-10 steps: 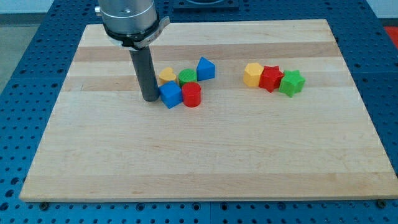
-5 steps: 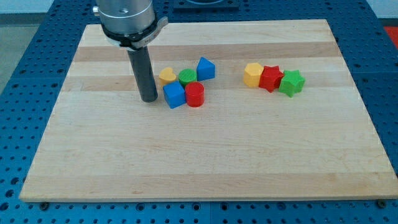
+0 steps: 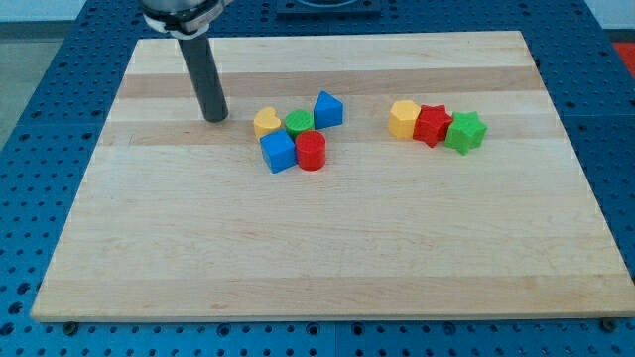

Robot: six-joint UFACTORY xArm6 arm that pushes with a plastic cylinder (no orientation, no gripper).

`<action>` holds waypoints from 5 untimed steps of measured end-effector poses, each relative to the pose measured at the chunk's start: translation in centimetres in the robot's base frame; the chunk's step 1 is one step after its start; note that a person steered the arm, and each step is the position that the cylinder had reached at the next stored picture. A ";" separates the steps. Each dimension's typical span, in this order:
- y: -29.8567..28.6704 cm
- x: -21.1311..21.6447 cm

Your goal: Nudge the yellow heart a bit down

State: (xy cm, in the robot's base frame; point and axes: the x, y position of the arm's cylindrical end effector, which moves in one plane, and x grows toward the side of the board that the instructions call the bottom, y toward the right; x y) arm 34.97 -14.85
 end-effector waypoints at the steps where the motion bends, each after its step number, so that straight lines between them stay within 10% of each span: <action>1: 1.1 -0.7; 5: 2.7 0.2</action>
State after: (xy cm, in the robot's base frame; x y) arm 35.21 -12.13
